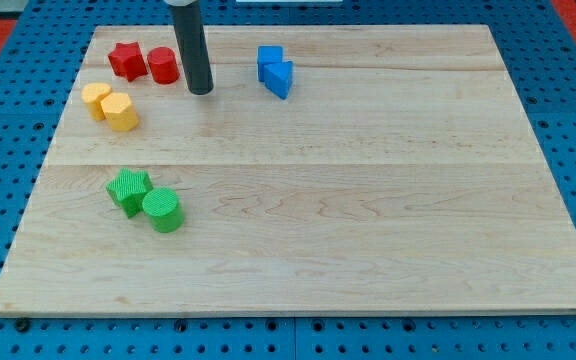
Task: Point at the blue triangle
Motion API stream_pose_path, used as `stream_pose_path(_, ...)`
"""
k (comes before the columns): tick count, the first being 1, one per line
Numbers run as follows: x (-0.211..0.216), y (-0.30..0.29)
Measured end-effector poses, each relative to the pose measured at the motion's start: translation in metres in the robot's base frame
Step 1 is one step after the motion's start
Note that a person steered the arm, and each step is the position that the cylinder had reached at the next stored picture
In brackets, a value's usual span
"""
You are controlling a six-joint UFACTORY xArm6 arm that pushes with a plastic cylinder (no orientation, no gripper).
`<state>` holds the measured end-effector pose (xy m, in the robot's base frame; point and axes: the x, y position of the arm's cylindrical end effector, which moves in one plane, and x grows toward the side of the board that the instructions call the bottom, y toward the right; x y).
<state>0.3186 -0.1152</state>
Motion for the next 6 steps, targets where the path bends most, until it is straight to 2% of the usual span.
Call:
stream_pose_path(5, 0.002, 0.005)
stream_pose_path(6, 0.025, 0.011)
